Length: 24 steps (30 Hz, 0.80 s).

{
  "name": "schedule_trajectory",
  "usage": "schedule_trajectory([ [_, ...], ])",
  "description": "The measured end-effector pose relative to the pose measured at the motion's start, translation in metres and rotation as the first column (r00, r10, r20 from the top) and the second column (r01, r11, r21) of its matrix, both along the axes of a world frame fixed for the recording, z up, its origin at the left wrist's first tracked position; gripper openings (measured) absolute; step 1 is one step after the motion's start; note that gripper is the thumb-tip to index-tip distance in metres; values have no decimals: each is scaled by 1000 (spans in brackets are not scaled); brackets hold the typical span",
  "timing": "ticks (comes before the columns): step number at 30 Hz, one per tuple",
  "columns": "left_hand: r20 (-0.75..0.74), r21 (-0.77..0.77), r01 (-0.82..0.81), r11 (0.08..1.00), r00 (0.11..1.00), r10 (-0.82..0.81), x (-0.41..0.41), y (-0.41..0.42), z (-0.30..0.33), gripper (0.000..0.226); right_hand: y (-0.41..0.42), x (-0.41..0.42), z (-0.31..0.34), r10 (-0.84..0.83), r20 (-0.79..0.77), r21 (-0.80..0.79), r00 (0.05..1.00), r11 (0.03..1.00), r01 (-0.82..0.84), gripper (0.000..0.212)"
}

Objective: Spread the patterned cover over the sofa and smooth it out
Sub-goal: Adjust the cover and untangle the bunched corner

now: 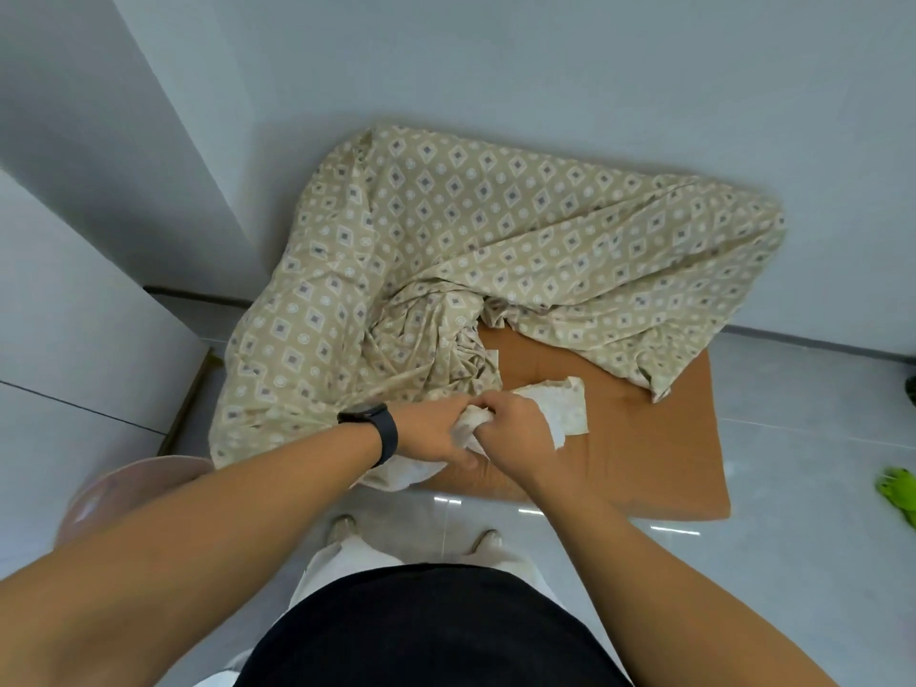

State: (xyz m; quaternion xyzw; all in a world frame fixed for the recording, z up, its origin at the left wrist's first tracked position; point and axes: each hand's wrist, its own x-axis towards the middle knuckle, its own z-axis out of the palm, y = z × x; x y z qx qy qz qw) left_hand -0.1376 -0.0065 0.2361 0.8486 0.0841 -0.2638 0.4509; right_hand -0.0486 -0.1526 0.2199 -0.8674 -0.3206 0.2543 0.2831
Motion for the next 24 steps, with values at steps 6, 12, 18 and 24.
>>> schedule_trajectory([
  [6,89,107,-244,964,968,235,25,-18,-5,23,-49,52,-23,139,149,-22,979,990,-138,14],
  [12,52,-60,-462,885,884,465,20,-27,4,41,-75,80,-56,297,-79,-347,951,887,-306,54],
  [18,-118,-239,-699,674,710,694,-4,-32,9,33,-65,75,-68,277,-128,-284,952,910,-303,25],
  [24,-464,-217,-647,730,727,506,3,-16,6,70,-59,64,-47,-29,-91,-6,995,1000,29,19],
])
